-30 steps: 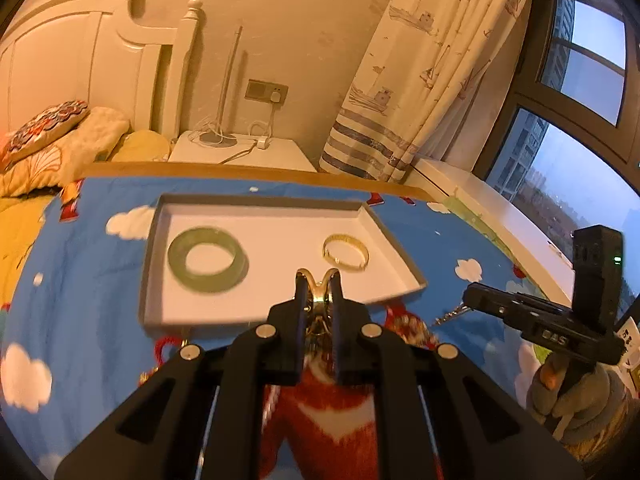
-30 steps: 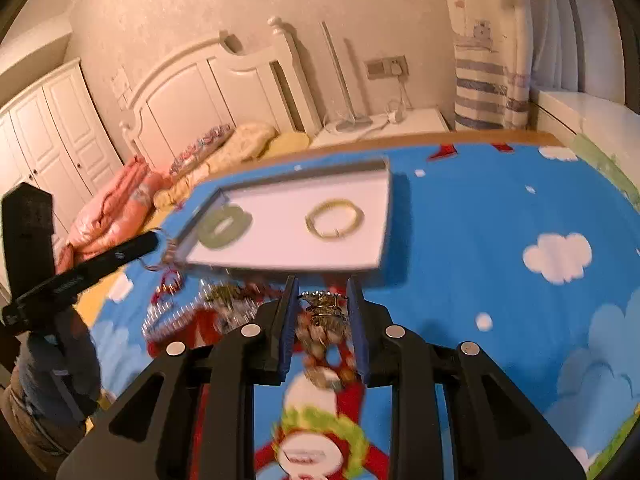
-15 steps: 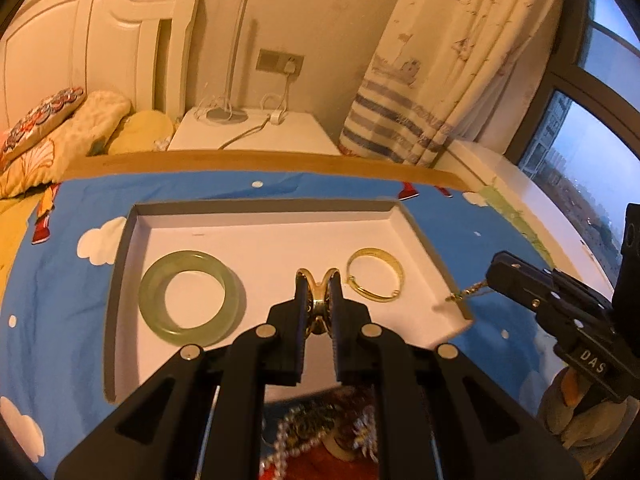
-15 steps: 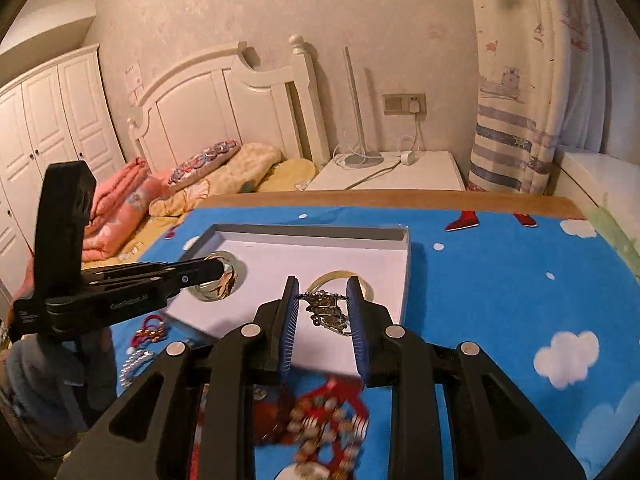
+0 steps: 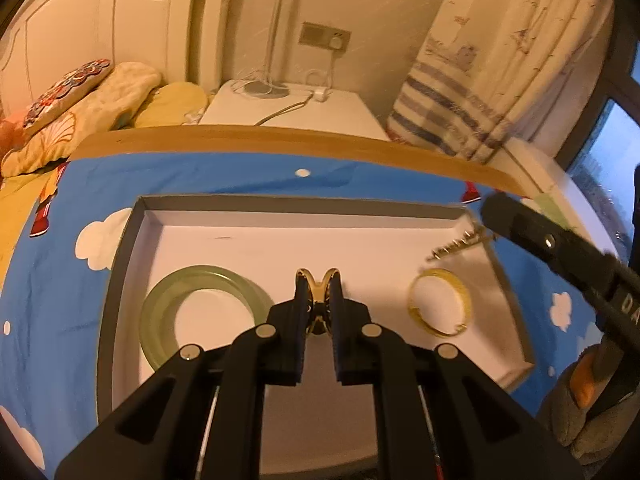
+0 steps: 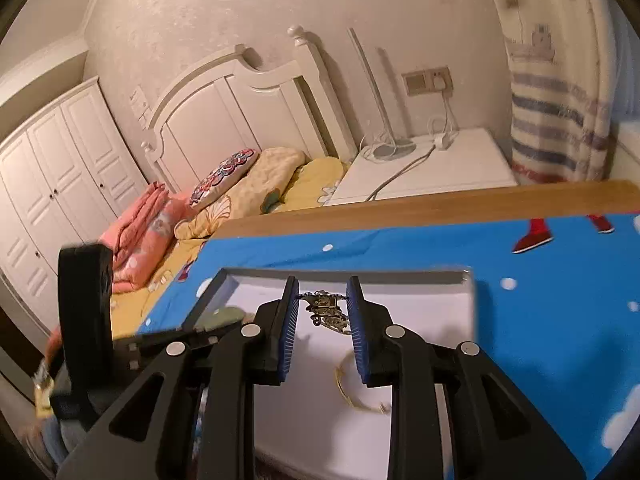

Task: Organize jewelry
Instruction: 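Lower the gold rings into the box with the left tool and release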

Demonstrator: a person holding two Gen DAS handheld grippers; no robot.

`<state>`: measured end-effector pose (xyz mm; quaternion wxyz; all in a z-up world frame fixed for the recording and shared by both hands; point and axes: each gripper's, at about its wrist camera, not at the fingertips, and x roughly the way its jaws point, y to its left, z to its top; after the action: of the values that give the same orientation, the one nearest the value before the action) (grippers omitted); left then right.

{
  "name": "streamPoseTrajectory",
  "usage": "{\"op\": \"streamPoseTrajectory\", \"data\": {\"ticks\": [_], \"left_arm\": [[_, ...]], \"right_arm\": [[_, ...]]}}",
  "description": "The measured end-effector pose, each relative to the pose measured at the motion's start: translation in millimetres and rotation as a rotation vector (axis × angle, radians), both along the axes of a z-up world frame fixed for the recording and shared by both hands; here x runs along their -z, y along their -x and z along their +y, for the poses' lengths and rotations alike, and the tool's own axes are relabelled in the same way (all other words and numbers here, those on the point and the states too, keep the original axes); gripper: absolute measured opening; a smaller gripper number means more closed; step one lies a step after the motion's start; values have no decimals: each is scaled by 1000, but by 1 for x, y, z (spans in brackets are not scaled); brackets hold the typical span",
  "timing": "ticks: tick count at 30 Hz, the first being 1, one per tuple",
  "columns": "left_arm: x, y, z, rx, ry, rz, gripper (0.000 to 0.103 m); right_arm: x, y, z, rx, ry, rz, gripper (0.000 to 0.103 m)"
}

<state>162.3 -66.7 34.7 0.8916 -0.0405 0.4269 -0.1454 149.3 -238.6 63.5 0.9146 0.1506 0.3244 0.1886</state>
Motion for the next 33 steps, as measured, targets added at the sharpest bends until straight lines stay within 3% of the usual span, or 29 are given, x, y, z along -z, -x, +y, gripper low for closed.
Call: {"op": "streamPoseTrajectory", "data": {"ticks": [2, 4, 5, 7, 9, 11, 16, 19, 21, 25, 33], "left_arm": [[3, -2, 2, -30, -15, 4, 11], [4, 0, 5, -36, -12, 6, 21], [5, 2, 7, -28, -1, 6, 29], [4, 10, 11, -8, 21, -3, 44], [1, 19, 12, -19, 17, -25, 70], [-3, 30, 16, -42, 19, -53, 78], [-8, 59, 37, -71, 57, -60, 80], [-10, 87, 54, -111, 44, -90, 90], [-11, 104, 63, -134, 5, -106, 93], [-11, 134, 75, -174, -132, -141, 95], [-5, 171, 102, -229, -239, -149, 100]], "right_arm": [[4, -6, 4, 12, 14, 19, 26], [8, -5, 8, 1, 29, 45, 26], [10, -2, 10, -22, 37, 55, 27], [13, 7, 10, -31, 70, 67, 41], [13, 18, 5, -45, 62, 69, 49], [11, 29, -2, -49, 59, 65, 54], [6, 56, -13, -52, 81, 63, 55], [4, 74, -14, -55, 93, 55, 56], [5, 87, -12, -56, 90, 60, 67], [8, 105, -1, -75, 94, 73, 69], [22, 138, 38, -115, 111, 116, 77]]}}
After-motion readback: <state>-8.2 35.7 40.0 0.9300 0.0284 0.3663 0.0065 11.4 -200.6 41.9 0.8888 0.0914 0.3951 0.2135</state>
